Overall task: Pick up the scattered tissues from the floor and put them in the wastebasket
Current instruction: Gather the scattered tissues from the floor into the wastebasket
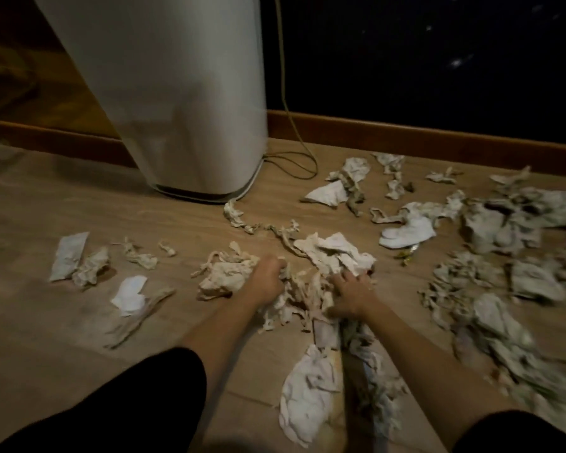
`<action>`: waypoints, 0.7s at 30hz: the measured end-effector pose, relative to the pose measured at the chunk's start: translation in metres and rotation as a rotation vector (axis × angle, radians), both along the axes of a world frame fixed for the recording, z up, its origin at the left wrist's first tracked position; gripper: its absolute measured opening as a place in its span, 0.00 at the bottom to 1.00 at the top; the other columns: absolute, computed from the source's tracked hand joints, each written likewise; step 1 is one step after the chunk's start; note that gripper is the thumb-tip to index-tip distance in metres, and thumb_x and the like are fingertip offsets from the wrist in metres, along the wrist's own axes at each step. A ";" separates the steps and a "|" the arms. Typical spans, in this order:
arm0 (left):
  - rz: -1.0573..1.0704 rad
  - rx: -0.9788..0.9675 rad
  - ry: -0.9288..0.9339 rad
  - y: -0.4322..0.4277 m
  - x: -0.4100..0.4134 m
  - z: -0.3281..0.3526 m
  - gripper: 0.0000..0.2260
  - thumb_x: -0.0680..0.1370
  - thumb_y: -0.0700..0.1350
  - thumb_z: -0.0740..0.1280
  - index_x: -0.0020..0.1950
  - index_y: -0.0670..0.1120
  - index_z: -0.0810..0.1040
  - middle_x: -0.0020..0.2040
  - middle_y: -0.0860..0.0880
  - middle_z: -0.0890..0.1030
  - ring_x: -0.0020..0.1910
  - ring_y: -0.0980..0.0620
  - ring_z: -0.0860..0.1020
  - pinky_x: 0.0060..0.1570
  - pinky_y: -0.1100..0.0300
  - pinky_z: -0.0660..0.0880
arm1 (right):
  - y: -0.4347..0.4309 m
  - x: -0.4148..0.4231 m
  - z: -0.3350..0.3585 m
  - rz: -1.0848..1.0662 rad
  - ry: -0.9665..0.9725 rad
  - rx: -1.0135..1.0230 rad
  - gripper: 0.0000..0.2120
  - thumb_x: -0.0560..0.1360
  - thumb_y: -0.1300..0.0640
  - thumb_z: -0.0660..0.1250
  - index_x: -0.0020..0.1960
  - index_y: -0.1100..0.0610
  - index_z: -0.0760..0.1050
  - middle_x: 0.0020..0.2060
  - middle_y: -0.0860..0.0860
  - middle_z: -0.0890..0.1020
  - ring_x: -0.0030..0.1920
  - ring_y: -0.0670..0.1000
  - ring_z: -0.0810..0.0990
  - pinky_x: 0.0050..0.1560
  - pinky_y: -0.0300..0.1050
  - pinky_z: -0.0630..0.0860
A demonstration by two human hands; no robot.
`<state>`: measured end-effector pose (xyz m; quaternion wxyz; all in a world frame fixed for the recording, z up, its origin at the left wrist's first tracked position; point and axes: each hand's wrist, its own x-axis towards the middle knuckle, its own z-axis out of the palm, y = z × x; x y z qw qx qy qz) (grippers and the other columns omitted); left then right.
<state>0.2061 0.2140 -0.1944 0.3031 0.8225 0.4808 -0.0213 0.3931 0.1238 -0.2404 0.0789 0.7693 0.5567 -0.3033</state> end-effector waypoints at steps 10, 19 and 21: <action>-0.116 -0.194 0.377 -0.141 0.010 -0.039 0.54 0.61 0.60 0.77 0.75 0.46 0.49 0.77 0.41 0.46 0.75 0.37 0.46 0.72 0.46 0.57 | -0.079 -0.023 -0.017 -0.166 0.023 0.337 0.24 0.73 0.69 0.58 0.67 0.53 0.67 0.63 0.56 0.68 0.63 0.60 0.64 0.57 0.56 0.72; 0.119 -0.098 0.009 -0.122 0.038 0.000 0.14 0.72 0.35 0.65 0.58 0.40 0.77 0.58 0.39 0.78 0.57 0.42 0.76 0.53 0.56 0.73 | -0.079 0.038 0.028 -0.148 0.100 0.477 0.16 0.74 0.64 0.59 0.60 0.55 0.73 0.55 0.58 0.72 0.57 0.60 0.70 0.51 0.46 0.68; 0.025 -0.018 0.010 -0.095 0.072 0.036 0.09 0.71 0.35 0.66 0.50 0.40 0.79 0.50 0.40 0.81 0.50 0.43 0.79 0.48 0.54 0.76 | -0.070 0.063 0.051 -0.125 0.086 0.525 0.15 0.72 0.66 0.61 0.57 0.57 0.74 0.54 0.60 0.73 0.56 0.61 0.72 0.50 0.47 0.69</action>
